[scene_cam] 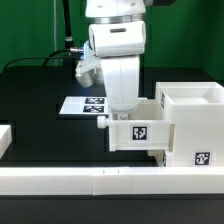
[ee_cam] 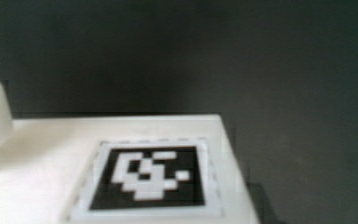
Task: Assemble drawer
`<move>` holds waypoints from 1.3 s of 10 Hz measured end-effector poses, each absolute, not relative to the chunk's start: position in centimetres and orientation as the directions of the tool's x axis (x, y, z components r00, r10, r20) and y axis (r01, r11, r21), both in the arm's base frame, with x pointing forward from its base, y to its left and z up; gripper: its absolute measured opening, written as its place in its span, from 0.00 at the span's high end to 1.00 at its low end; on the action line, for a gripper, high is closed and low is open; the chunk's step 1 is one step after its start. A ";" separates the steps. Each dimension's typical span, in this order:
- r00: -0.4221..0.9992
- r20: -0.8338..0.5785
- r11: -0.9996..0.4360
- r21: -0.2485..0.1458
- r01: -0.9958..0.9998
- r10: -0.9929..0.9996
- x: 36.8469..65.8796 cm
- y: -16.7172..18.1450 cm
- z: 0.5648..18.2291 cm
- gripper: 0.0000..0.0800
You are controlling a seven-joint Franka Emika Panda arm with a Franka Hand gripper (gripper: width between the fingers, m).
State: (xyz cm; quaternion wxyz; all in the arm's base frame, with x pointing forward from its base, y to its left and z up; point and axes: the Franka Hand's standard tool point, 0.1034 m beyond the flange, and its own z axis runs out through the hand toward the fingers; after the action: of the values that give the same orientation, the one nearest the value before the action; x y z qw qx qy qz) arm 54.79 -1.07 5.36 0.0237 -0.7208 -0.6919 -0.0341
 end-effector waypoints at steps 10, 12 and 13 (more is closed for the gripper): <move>0.078 0.075 -0.079 0.012 0.997 0.994 54.9 -1.1 5.4 0.95; 0.082 0.075 -0.083 0.012 0.997 0.994 54.8 -1.4 5.3 0.95; 0.082 0.075 -0.083 0.012 0.996 0.994 54.8 -1.4 5.3 0.95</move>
Offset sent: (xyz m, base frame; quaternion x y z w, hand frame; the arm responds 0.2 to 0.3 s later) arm 0.0040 0.0057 -0.0019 0.0066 -0.0005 -0.0073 1.0000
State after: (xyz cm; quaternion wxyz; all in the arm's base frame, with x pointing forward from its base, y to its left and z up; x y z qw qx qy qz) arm 54.81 -1.41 5.33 0.0210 -0.7351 -0.6769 -0.0315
